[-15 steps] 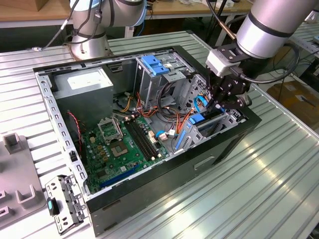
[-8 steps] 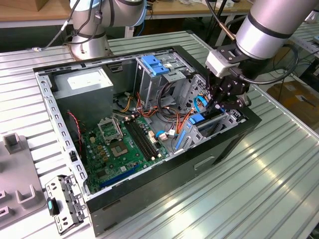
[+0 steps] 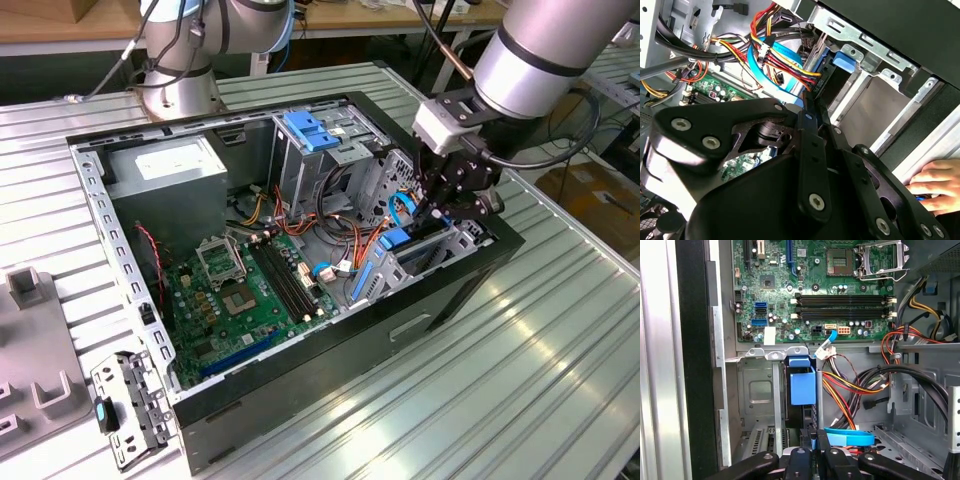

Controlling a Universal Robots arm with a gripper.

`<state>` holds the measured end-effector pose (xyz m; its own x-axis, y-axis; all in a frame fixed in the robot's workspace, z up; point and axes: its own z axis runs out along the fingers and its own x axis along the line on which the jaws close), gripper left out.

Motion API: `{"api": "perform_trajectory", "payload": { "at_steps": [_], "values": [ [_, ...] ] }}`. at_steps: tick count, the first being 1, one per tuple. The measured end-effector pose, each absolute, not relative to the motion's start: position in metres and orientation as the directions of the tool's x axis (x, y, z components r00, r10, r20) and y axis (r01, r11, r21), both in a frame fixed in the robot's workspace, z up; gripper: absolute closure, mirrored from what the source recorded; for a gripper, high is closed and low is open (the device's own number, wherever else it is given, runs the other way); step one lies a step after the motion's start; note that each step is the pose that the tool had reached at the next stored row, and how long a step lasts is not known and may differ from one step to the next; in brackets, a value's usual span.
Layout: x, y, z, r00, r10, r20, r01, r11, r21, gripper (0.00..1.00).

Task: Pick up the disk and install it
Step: 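Insert the second disk wire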

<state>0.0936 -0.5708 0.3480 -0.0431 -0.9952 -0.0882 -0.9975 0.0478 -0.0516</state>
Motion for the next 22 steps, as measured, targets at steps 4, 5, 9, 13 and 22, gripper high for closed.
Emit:
{"api": "perform_trajectory", "payload": {
  "at_steps": [4, 5, 9, 13, 22],
  "values": [
    [0.0936, -0.5708, 0.3484, -0.043, -0.995, -0.093, -0.998, 0.048, -0.051, 0.84],
    [0.0937, -0.5707, 0.3483, -0.043, -0.994, -0.096, -0.998, 0.048, -0.051, 0.84],
    [0.0937, -0.5709, 0.3478, -0.041, -0.994, -0.097, -0.998, 0.046, -0.051, 0.84],
    [0.0936, -0.571, 0.3468, -0.037, -0.995, -0.097, -0.998, 0.042, -0.051, 0.84],
    [0.0936, -0.571, 0.343, -0.037, -0.995, -0.097, -0.998, 0.042, -0.05, 0.84]
  ]
}}
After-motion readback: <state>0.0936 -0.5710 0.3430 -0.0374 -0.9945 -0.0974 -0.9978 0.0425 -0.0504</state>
